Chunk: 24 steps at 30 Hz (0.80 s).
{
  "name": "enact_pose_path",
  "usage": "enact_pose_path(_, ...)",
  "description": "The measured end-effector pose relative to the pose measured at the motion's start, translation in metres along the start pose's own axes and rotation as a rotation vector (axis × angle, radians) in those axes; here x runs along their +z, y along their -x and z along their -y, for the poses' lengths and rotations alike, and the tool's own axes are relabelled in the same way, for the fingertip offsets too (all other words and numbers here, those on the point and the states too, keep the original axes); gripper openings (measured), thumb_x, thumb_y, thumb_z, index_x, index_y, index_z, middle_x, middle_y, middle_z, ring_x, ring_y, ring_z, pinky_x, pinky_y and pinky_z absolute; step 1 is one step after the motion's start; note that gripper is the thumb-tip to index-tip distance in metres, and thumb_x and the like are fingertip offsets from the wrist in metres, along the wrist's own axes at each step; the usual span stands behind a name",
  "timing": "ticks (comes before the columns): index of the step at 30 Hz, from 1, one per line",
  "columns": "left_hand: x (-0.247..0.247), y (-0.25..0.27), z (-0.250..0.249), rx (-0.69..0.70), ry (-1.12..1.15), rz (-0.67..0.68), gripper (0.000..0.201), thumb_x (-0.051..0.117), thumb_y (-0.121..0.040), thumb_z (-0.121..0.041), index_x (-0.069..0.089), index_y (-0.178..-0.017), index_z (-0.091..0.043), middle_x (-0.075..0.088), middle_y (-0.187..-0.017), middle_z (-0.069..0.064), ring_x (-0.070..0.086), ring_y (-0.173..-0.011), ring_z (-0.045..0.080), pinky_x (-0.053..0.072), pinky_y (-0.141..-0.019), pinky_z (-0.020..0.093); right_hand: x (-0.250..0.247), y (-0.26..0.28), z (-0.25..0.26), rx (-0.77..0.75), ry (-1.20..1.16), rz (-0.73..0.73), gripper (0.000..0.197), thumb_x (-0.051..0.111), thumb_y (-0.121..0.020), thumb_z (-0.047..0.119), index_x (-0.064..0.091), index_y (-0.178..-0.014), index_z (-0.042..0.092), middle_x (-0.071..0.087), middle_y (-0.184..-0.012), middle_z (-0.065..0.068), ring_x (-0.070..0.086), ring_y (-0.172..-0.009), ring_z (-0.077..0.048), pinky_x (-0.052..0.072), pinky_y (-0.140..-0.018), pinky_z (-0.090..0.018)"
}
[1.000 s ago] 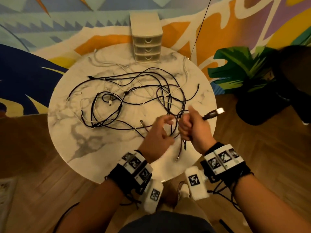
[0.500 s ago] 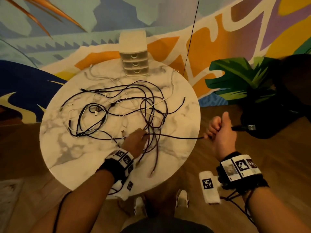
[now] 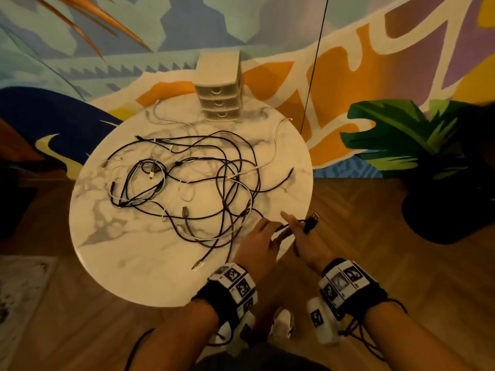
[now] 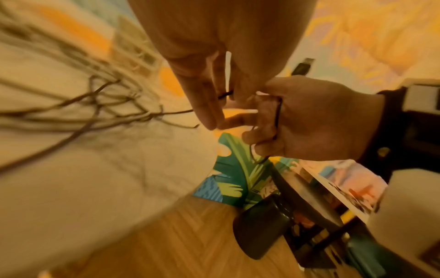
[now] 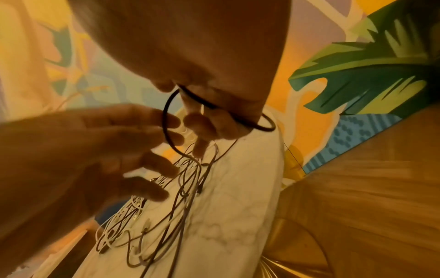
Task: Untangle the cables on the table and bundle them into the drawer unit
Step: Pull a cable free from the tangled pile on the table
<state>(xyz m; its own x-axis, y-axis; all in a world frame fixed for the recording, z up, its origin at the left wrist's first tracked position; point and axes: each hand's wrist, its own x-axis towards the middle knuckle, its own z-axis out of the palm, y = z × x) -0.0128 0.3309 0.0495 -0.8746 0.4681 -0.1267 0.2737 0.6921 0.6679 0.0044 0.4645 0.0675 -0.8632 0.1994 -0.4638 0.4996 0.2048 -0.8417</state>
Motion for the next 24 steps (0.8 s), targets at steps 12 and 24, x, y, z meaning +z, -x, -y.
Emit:
enact_pose_path(12,0.005,0.010,0.121,-0.316,-0.428,0.138,0.060,0.048,-0.088,-0.039,0.032,-0.143,-0.022,0.021,-0.153,0.006,0.024,-0.137,0.029,0.028,-0.110,0.039,-0.033,-0.023,0.012,-0.059,-0.274,-0.073,0.050,0.029,-0.104,0.024,0.073,-0.092,0.004,0.070,-0.077,-0.012,0.033,-0.045,-0.009,0.027,-0.039,-0.013)
enact_pose_path(24,-0.040,-0.029,0.059,0.025,0.033,-0.088,0.051,0.059,-0.086,-0.026,0.041,-0.134,-0.026,0.035,-0.135,-0.007,0.059,-0.074,0.010,0.049,-0.071,0.025,-0.009,-0.038,0.059,0.050,-0.682,-0.210,0.057,0.027,-0.101,0.032,0.069,-0.081,-0.001,0.064,-0.056,-0.008,0.034,-0.042,-0.009,0.026,-0.040,-0.020)
